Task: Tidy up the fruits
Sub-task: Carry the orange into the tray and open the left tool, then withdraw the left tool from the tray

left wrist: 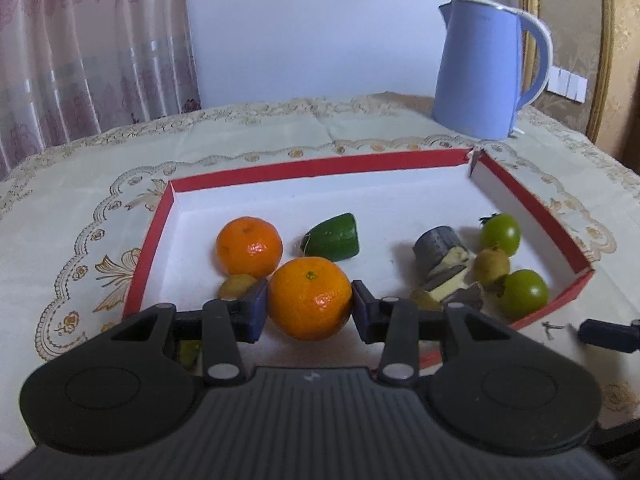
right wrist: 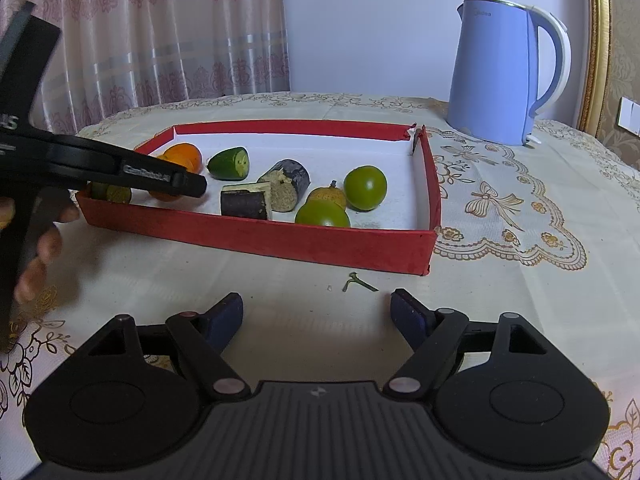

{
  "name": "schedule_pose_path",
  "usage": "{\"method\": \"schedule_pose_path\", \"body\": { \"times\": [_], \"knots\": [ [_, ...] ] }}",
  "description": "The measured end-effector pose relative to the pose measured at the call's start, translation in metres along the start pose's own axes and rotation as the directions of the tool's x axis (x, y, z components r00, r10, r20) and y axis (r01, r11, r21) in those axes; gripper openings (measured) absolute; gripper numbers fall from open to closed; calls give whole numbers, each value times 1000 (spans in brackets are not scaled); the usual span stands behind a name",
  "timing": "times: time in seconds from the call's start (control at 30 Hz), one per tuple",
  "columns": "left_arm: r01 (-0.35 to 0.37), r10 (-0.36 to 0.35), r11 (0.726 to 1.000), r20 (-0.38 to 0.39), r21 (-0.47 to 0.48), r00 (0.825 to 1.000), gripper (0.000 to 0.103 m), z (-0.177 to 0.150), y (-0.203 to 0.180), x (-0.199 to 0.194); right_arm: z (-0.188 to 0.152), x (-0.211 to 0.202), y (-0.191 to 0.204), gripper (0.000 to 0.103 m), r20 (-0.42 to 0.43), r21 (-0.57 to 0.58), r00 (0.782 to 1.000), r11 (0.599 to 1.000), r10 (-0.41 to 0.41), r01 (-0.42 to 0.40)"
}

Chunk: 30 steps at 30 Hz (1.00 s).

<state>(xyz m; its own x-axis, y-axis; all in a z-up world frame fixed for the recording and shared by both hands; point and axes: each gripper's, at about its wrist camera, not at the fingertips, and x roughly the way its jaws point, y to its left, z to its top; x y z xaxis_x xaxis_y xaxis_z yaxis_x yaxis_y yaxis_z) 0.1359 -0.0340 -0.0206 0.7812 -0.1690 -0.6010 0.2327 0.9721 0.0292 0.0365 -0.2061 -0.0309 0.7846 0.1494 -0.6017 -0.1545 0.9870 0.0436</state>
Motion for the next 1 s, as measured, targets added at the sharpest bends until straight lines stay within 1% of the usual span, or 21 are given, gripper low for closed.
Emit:
{"method": "schedule_pose_path", "body": {
  "times": [0.1, 0.2, 0.27, 0.4, 0.5, 0.57, 0.63, 0.8, 0.9, 0.93, 1.0],
  "knots": [
    [-10, 10, 1000, -19, -11, 1000, 39, -2, 1, 10, 0, 0, 0, 81, 0, 0, 1000, 1000, 0, 0],
    [-7, 7, 1000, -6, -20, 1000, 40, -3, 3, 11, 0, 0, 0, 81, 0, 0, 1000, 1000, 0, 0],
    [-15, 15, 1000, -7, -19, 1000, 44, -3, 3, 12, 0, 0, 0, 82, -1, -2, 1000, 1000, 0, 0],
    [-29, 29, 999, 1, -21, 1000, 47, -5, 3, 11, 0, 0, 1, 82, -1, -3, 1000, 1000, -1, 1],
    [-46, 46, 999, 1, -27, 999, 55, -5, 4, 11, 0, 0, 0, 82, -1, -3, 1000, 1000, -1, 1],
    [-56, 56, 998, -1, -34, 998, 68, -5, 5, 12, 0, 0, 0, 82, -1, -3, 1000, 1000, -1, 1],
    [-54, 54, 998, -3, -33, 999, 76, -7, 6, 10, 0, 0, 0, 83, -1, -3, 1000, 1000, 0, 0],
    [-73, 73, 997, 22, -7, 997, 79, -11, 1, 1, 0, 1, 1, 84, -4, -7, 1000, 1000, 2, -2],
    [-73, 74, 997, 34, -29, 997, 81, -14, 3, -7, 0, 1, 1, 84, -4, -7, 1000, 1000, 1, -1],
    [-66, 67, 997, 34, -36, 997, 83, -15, 4, -10, 0, 2, 1, 84, -4, -7, 1000, 1000, 1, -1],
    [-67, 69, 997, 46, -45, 997, 84, -18, 5, -17, 0, 1, 1, 85, -4, -8, 1000, 1000, 0, 0]
  ]
}}
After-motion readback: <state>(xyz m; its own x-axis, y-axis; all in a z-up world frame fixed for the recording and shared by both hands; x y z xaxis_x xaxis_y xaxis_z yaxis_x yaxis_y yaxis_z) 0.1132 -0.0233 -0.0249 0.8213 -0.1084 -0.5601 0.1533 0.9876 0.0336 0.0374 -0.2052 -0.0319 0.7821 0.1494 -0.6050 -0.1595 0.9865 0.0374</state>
